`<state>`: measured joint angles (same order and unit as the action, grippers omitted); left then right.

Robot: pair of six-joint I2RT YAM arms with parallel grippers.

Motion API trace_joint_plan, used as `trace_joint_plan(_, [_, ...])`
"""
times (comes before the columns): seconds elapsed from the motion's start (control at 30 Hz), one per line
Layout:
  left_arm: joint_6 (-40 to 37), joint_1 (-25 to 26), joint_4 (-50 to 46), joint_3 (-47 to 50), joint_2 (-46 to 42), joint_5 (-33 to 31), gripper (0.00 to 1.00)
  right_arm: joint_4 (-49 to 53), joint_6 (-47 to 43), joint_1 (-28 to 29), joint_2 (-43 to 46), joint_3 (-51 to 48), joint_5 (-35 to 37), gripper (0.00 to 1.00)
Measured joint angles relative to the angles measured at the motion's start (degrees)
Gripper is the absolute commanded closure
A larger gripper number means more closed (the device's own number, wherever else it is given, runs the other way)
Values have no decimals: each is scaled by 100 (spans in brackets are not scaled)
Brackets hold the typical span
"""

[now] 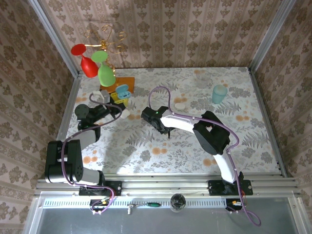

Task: Insert the wireless bluetooth earbuds into the charging case

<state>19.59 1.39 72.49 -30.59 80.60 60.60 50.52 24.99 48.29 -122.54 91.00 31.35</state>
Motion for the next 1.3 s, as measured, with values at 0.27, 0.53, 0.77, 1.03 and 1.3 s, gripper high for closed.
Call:
trace_joint_plan(0.27, [17,-22,0,0,0,2,73,107,-68,24,-251,142,15,68])
trace_joint_plan(0.53, [35,-35,-2,0,0,2,73,236,-81,26,-299,153,61,73])
trace_joint_plan(0.77, [35,-31,-2,0,-2,2,73,251,-98,26,-361,179,127,77])
trace_joint_plan(1.03, [-11,157,-2,0,-11,-98,74,223,-107,13,-306,160,94,79])
trace_joint_plan(1.3, [-295,688,0,0,13,-566,73,-479,7,-341,1635,-1047,-855,79])
